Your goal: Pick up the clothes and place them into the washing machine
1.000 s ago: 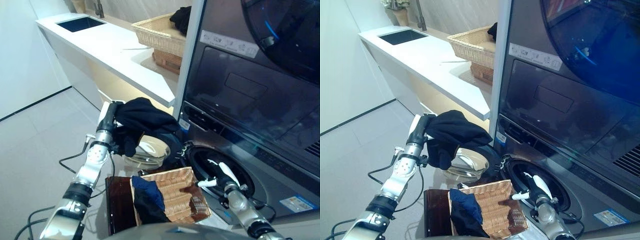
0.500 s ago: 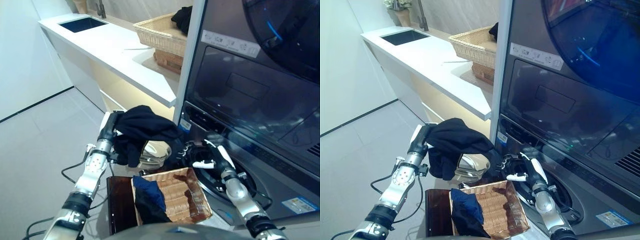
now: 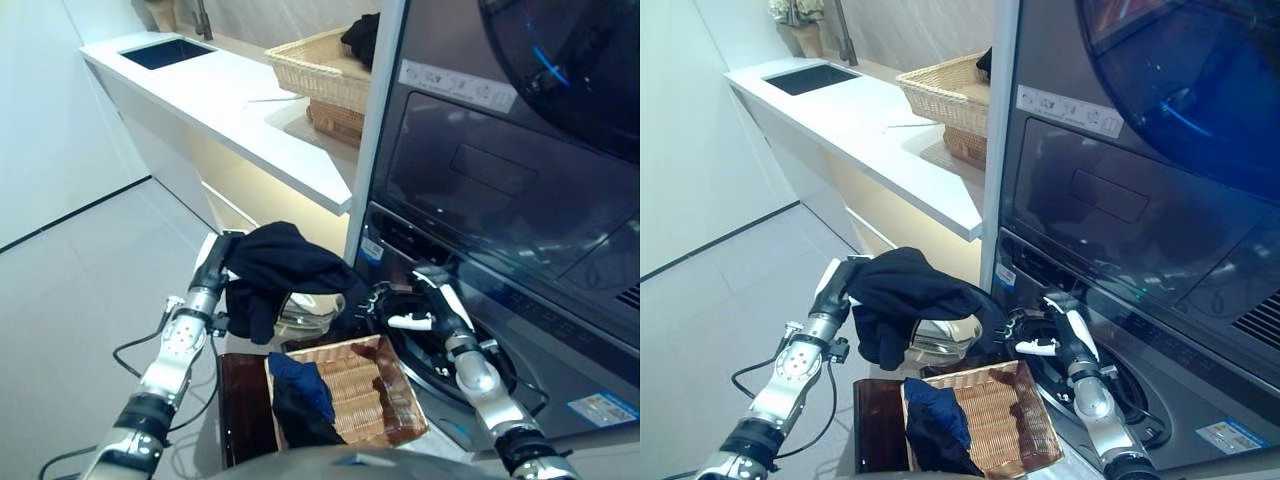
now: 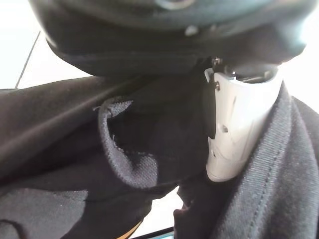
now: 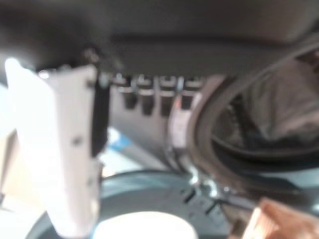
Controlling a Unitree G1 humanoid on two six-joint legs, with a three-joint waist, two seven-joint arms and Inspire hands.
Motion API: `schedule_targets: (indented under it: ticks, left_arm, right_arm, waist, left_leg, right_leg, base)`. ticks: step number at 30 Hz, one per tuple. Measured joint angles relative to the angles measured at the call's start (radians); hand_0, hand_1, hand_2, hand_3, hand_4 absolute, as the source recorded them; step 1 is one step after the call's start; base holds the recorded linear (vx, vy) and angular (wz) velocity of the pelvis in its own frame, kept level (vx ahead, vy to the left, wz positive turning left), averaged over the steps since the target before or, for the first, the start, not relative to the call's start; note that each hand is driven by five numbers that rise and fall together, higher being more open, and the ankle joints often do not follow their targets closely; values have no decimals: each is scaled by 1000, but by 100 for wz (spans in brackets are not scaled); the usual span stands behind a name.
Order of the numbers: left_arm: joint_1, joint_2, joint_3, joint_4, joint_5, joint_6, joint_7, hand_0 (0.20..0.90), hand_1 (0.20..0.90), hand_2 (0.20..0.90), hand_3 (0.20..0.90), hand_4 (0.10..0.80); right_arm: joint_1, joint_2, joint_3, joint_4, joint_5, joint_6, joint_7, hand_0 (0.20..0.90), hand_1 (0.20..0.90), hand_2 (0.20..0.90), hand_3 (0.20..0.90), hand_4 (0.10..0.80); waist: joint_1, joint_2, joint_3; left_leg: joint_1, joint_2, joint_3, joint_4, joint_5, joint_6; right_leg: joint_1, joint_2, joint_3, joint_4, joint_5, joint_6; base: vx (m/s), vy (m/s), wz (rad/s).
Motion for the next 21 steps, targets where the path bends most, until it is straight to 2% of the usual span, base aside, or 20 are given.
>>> schedule_targets:
  ticks: [13,21]
  left_arm:
    - [7,-14,-2,-1,1,0,3,200,200,200,200,300]
    - [33,-15,8,-89,-1,-2,2,200,200,200,200,300]
  right_arm:
    - [3,0,-4,2,-19,1,-3,900,900,900,900,800]
    - [4,2,-2,8,-19,2,-4,900,900,900,900,800]
  waist:
    - [17,0,0]
    - [20,-17,11]
  left_leg:
    - [-1,0,0,4,0,0]
    - [-1,0,-1,4,0,0]
  right_leg:
    - [-1,0,-2,0,0,-1]
    - [0,0,-2,0,-1,0]
  base:
    - [0,0,0]
    - [1,-1,0]
